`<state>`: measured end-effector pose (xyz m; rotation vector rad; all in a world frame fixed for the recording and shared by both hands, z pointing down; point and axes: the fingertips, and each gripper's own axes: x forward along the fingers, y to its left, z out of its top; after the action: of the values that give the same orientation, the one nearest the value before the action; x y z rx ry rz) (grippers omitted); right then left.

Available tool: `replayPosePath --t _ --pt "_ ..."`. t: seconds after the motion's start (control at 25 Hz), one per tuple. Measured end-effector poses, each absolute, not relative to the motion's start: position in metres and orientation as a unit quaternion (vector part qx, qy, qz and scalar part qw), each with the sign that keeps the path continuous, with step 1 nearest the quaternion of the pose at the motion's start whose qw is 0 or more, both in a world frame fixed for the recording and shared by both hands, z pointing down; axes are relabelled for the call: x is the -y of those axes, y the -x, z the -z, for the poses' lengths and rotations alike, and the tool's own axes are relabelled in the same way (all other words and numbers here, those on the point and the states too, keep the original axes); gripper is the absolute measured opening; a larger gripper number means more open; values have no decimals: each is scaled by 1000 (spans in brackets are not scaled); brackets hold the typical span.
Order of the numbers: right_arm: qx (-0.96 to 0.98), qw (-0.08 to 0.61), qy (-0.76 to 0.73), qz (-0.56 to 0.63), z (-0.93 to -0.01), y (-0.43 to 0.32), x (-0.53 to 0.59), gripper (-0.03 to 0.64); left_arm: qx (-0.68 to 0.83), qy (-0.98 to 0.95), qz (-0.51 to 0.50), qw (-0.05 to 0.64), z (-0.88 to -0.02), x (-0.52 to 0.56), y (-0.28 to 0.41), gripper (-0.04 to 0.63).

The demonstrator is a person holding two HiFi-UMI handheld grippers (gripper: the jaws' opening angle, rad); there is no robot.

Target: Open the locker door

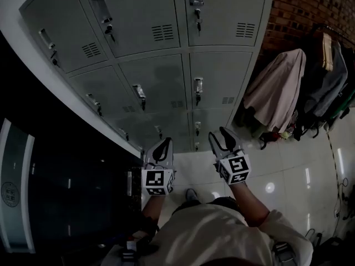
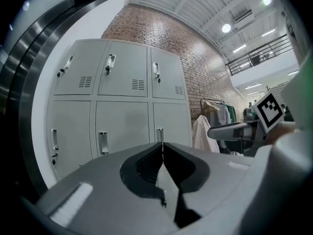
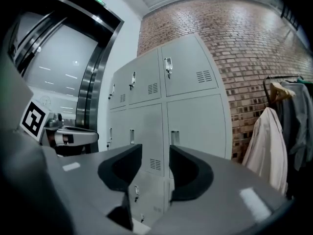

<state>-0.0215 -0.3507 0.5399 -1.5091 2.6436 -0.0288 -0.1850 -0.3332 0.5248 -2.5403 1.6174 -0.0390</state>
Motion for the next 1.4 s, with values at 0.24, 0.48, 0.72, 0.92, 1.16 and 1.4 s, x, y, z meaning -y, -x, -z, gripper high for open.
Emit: replayPosePath --t 0.24,0.48,0.72,0.92,1.16,1.4 --pt "-872 31 488 31 -564 37 407 166 -533 845 15 48 -544 374 180 63" --pt "-878 18 477 35 -590 46 467 155 -547 837 10 34 -548 393 178 58" --pt "-884 -16 467 24 -609 65 545 173 -551 834 18 29 -554 408 177 58" --pt "-886 -29 463 34 -611 77 584 173 -561 828 21 14 -565 414 187 58" --pt "-884 -44 464 37 -624 84 604 173 -567 823 17 6 -571 417 198 58" --pt "-883 -61 463 54 -645 93 617 154 -568 823 15 5 -571 418 200 58"
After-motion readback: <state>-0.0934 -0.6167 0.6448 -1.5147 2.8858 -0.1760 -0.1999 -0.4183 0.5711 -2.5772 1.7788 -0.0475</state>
